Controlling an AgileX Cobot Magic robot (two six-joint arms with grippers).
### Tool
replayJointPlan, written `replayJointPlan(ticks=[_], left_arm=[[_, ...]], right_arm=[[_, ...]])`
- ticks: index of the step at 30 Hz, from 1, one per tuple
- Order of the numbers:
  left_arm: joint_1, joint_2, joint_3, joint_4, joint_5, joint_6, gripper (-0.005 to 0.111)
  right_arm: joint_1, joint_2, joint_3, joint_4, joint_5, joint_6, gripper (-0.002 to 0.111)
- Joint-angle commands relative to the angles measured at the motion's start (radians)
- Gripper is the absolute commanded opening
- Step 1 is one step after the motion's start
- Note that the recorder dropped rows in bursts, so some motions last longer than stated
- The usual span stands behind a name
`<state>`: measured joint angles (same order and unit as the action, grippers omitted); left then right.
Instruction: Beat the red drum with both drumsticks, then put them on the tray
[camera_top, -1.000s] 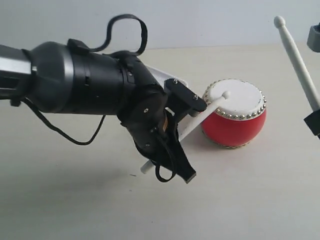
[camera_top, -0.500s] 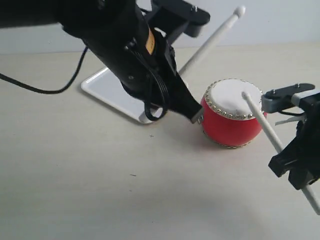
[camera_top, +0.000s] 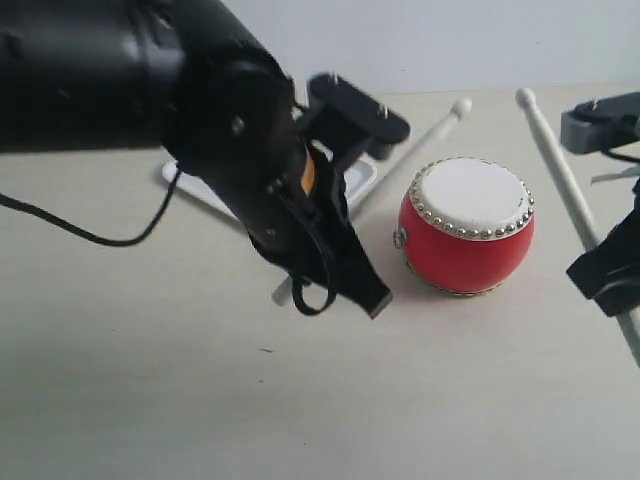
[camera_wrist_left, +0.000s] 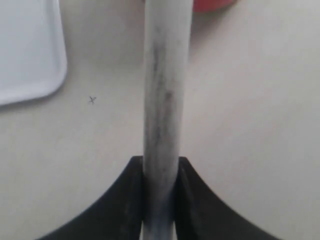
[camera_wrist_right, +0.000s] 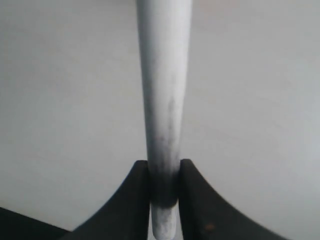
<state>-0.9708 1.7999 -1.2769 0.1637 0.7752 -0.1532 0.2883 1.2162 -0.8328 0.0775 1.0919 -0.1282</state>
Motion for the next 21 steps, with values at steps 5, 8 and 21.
replayJointPlan(ticks=[5,8,21], left_arm=[[-0.006,0.217,-0.044,0.01,-0.017,0.007,0.0],[-0.006,0.208,-0.095,0.011,0.054,0.007,0.0],[-0.008,-0.082,-0.18,-0.004,0.188,-0.001,0.0]], right_arm=[[-0.003,-0.121,-0.019,0.002,-0.006,0.001,0.0],[-0.003,-0.102,-0.013,0.002,-0.022,-0.001,0.0],[-0.003,0.323,0.08,-0.004,-0.019,0.003,0.0]])
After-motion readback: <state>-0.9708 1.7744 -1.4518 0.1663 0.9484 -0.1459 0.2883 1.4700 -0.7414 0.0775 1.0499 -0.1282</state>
